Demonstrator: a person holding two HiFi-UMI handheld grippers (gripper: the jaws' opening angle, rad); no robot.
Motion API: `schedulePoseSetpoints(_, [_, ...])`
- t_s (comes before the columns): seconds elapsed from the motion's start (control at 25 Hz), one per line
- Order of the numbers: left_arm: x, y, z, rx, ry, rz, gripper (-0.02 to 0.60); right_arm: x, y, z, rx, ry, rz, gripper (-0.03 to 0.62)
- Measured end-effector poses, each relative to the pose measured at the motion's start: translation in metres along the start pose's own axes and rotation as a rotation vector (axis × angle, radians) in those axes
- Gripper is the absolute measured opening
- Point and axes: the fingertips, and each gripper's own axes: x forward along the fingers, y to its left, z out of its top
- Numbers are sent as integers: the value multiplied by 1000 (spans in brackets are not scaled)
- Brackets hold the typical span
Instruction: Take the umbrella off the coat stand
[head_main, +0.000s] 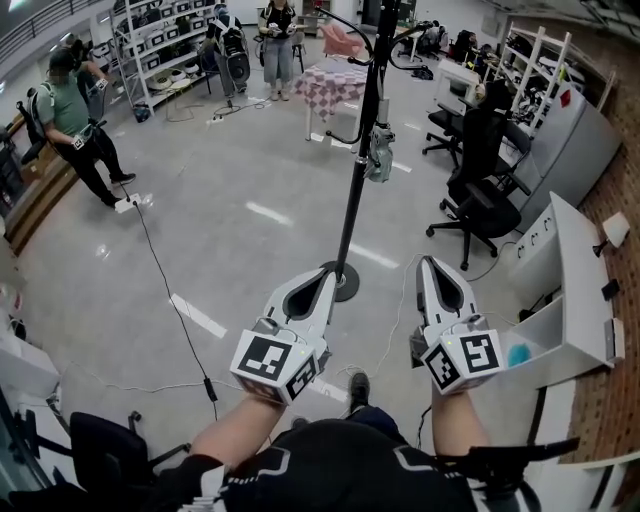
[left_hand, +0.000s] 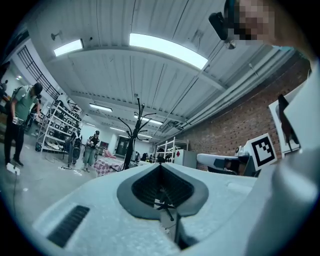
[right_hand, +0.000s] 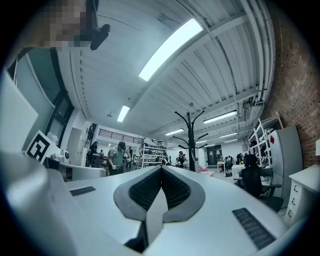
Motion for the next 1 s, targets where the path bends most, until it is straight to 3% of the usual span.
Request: schedulePoseSetpoints(1.0, [223, 0, -16, 53, 3, 92, 10, 118, -181, -20, 38, -43, 179, 2])
